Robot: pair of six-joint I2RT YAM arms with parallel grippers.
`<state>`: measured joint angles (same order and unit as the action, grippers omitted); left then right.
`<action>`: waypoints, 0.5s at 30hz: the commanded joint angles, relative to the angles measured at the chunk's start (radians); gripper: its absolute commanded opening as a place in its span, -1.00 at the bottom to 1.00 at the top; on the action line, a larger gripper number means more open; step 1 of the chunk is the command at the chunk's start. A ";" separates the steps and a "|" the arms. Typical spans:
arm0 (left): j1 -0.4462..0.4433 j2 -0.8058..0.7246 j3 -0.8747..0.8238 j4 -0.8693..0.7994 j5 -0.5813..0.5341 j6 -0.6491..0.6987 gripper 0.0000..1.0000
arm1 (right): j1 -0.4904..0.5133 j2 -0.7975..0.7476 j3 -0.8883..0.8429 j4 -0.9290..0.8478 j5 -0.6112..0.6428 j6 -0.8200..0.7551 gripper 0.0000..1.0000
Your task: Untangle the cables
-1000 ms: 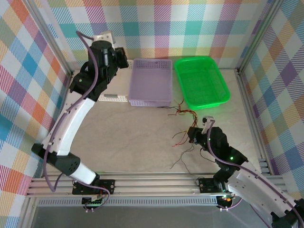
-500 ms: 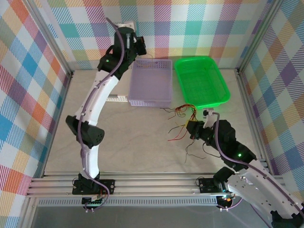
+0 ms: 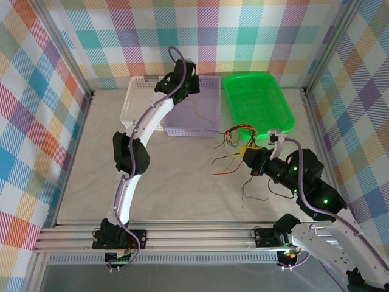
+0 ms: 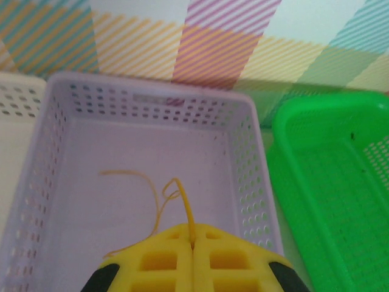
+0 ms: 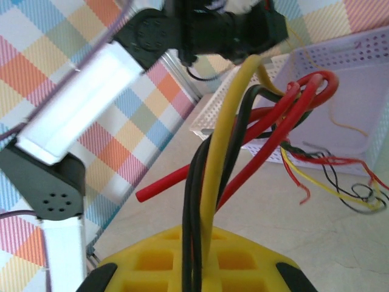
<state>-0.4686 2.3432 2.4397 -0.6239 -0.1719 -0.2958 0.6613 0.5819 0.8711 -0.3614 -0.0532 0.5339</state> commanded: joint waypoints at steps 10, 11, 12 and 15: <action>-0.004 -0.020 -0.022 -0.063 0.048 -0.014 -0.53 | 0.005 -0.013 0.030 0.031 -0.030 0.030 -1.00; -0.004 -0.024 -0.029 -0.066 0.044 -0.008 -0.44 | 0.006 -0.013 0.029 0.031 -0.030 0.035 -1.00; -0.004 -0.025 -0.031 -0.070 0.044 -0.002 -0.34 | 0.005 -0.015 0.028 0.030 -0.029 0.038 -1.00; -0.004 -0.037 -0.028 -0.084 0.041 0.015 -0.02 | 0.005 -0.017 0.030 0.031 -0.031 0.048 -1.00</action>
<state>-0.4694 2.3554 2.4237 -0.6815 -0.1326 -0.3031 0.6621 0.5808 0.8814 -0.3614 -0.0658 0.5644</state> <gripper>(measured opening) 0.468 0.077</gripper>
